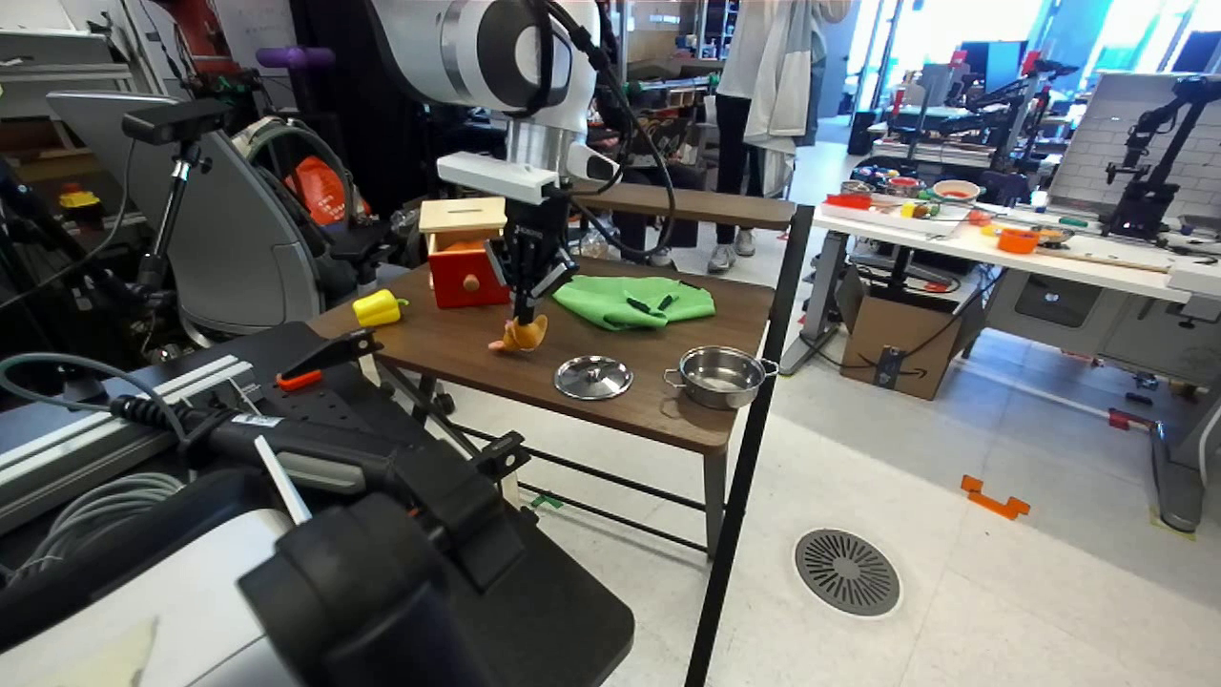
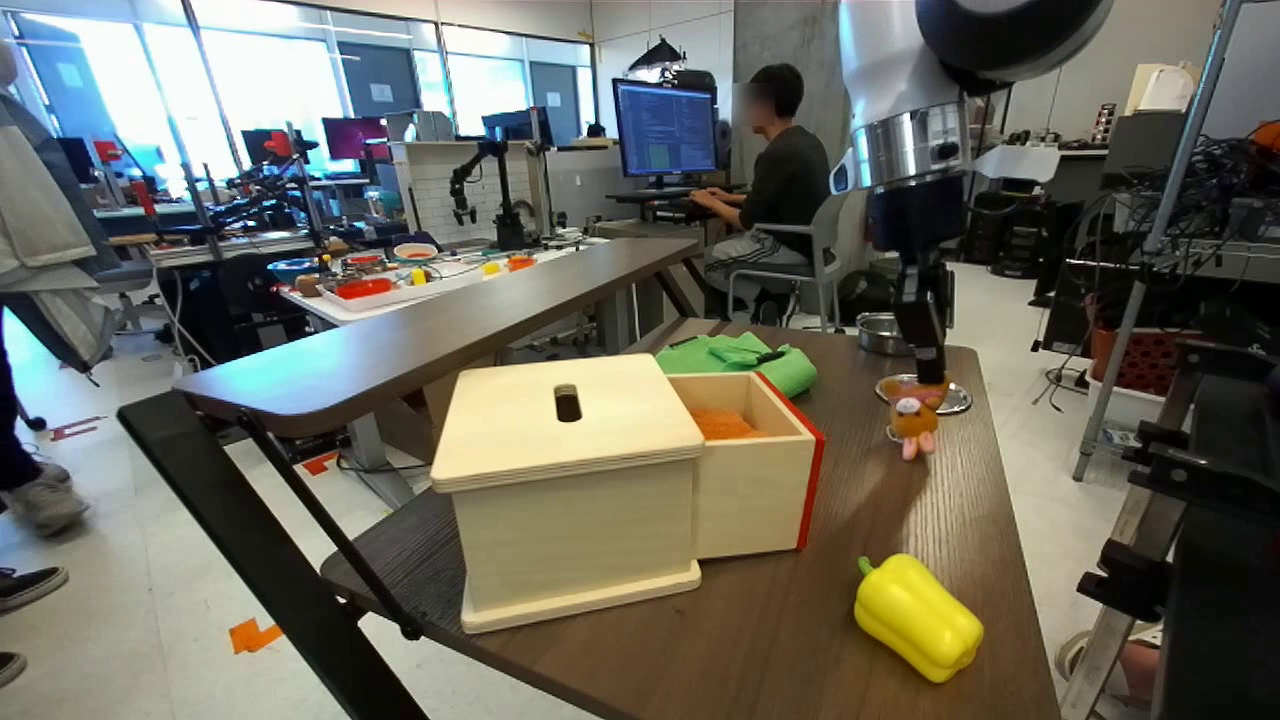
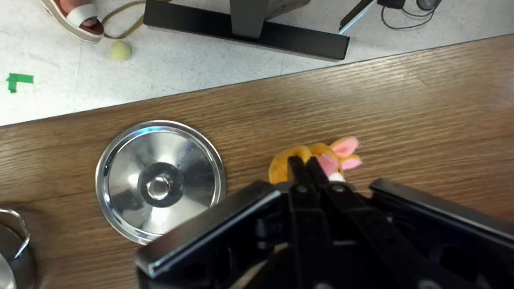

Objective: Remove the toy from the drawer and put it on the table

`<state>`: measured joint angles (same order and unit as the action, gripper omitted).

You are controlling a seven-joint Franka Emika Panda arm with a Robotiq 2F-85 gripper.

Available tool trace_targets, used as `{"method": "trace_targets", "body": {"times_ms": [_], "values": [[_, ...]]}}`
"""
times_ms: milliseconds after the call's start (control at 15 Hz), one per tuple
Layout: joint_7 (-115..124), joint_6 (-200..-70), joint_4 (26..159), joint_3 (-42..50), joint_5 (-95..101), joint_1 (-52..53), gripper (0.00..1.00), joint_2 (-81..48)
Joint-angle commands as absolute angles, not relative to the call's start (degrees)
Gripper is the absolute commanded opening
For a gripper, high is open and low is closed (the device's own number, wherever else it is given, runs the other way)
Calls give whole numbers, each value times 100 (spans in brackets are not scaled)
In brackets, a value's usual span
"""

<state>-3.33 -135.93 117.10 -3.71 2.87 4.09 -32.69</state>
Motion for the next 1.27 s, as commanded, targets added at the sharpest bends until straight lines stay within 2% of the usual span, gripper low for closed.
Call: {"method": "trace_targets", "body": {"times_ms": [0,267,333,400,800,1000,1067,1133,1200], "values": [[-160,-13855,11517,-290,334,462,1,-3490],[-50,-13977,11380,-253,314,455,1,-3665],[-13,-13934,11349,-241,313,463,28,-3682],[-6,-13923,11332,-236,312,458,29,-3698],[65,-14061,11501,-248,296,459,72,-3276],[40,-14670,11835,-327,224,429,93,-2755],[19,-14830,11938,-363,194,418,99,-2578],[-66,-14882,11982,-418,150,384,100,-2479],[-24,-14613,11586,-321,265,435,92,-2904]]}}
